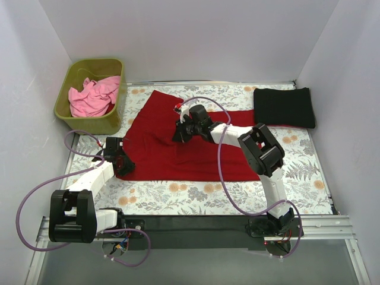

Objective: Fold and stack the t-shirts
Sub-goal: Fold the tshirt

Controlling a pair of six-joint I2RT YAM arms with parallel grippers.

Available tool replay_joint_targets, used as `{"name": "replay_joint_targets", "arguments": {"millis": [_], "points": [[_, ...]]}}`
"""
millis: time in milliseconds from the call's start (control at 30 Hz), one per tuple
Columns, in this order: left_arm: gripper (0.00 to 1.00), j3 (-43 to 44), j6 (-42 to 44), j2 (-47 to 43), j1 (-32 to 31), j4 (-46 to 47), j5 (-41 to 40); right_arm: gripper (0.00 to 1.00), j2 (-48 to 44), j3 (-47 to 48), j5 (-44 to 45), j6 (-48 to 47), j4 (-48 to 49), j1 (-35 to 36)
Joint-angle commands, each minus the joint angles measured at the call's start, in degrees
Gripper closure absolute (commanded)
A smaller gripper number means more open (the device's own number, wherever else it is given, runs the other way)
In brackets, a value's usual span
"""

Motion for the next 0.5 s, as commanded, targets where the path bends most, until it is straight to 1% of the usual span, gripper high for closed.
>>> {"name": "replay_joint_targets", "arguments": {"millis": [0,100,133,200,233,300,367,400,433,467], "points": [[0.77,0.4,0.4,0.4,-0.2,-0.1,-0.6,0.94,-1.8,-1.4,1.4,1.0,2.4,-0.7],[0.77,0.4,0.3,0.3,-0.2,-0.1,-0.8,0.90,-1.4,-1.7,2.6,1.3,2.4,-0.9],[0.77,0.3,0.2,0.2,-0.2,-0.1,-0.9,0.86,-1.4,-1.8,3.4,2.3,2.4,-1.3],[0.76,0.3,0.1,0.0,-0.2,-0.2,-1.0,0.82,-2.1,-2.0,3.8,3.0,2.4,-1.4],[0.75,0.3,0.1,0.0,-0.2,-0.2,-1.1,0.77,-2.6,-2.3,4.6,3.1,2.4,-1.5],[0.72,0.3,0.0,-0.3,-0.2,-0.2,-1.3,0.73,-5.8,-3.6,9.2,3.6,2.4,-1.5],[0.68,0.2,0.0,-0.6,-0.2,-0.2,-1.3,0.62,-8.6,-6.2,14.4,3.9,1.7,-2.1],[0.66,0.2,0.0,-1.2,-0.2,-0.2,-1.4,0.56,-11.8,-7.3,15.8,3.9,1.0,-2.4],[0.64,0.2,0.0,-1.7,-0.2,-0.2,-1.8,0.51,-13.5,-9.3,17.9,4.0,-0.9,-3.6],[0.61,0.2,-0.1,-2.3,-0.2,-0.2,-2.2,0.48,-15.4,-10.6,18.6,4.1,-2.3,-4.3]]}}
